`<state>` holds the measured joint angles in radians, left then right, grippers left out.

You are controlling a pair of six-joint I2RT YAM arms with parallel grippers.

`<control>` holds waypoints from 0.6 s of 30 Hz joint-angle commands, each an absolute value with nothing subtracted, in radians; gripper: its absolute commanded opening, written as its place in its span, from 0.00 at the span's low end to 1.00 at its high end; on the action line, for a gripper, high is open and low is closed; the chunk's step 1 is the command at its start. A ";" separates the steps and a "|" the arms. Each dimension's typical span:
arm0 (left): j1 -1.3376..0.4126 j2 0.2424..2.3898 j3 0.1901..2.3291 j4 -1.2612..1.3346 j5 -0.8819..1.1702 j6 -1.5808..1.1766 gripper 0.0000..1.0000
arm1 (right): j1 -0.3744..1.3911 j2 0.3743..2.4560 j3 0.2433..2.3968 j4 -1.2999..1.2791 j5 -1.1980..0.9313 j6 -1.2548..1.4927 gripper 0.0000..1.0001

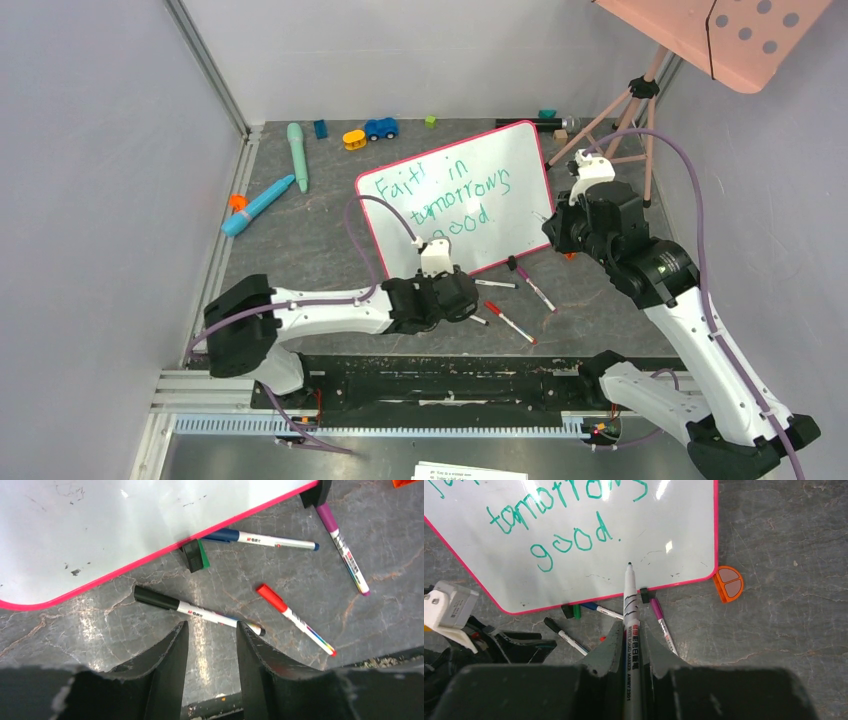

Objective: Write a sentence on the whiteboard
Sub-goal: Move the whiteboard to the center of the board.

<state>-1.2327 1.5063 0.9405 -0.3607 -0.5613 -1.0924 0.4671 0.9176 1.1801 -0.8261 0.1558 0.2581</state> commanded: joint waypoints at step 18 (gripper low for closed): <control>-1.205 1.772 1.202 -0.560 -0.775 -1.224 0.40 | 0.464 0.957 1.284 -0.804 0.174 0.200 0.00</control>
<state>-1.2079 1.7561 1.1465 -0.4580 -0.6842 -1.1515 0.4671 0.9516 1.2392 -0.8261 0.1570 0.2169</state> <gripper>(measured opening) 0.394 0.121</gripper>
